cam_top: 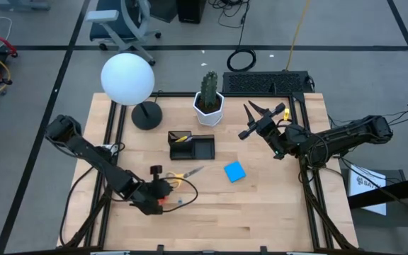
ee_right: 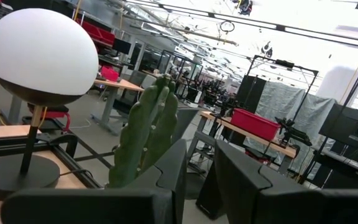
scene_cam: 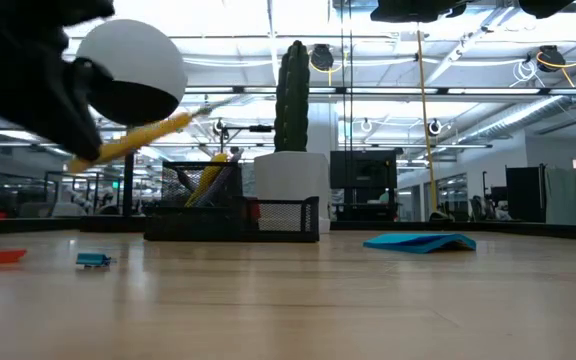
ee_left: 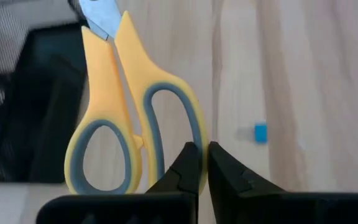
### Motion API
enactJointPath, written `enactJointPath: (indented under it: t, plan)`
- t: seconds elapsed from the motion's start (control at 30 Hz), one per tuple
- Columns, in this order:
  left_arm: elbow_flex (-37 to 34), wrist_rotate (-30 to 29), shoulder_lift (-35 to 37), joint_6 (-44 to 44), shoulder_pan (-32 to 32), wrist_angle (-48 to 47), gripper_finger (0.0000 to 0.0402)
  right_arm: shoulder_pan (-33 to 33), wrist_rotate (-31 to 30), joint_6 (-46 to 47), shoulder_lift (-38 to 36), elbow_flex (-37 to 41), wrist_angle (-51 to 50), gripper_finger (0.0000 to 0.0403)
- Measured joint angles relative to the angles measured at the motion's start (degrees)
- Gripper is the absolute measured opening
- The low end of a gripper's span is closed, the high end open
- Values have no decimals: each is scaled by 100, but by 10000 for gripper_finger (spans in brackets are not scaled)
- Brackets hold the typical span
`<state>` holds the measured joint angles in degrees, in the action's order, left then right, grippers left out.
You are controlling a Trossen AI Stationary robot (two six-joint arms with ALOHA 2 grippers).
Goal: Pick and place office supplies into organizer
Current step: Put the scissor into the desk organizer
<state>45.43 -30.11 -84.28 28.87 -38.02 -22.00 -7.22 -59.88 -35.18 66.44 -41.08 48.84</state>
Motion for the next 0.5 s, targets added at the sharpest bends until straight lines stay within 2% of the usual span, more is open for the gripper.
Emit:
enactJointPath:
  t: [0.3,0.5]
  plan:
    - [2,-345,514,-978,153,1078,13,0,3,12,-1,0,-28,73]
    - [4,-546,824,-1598,279,1578,13,0,12,699,1,0,-24,73]
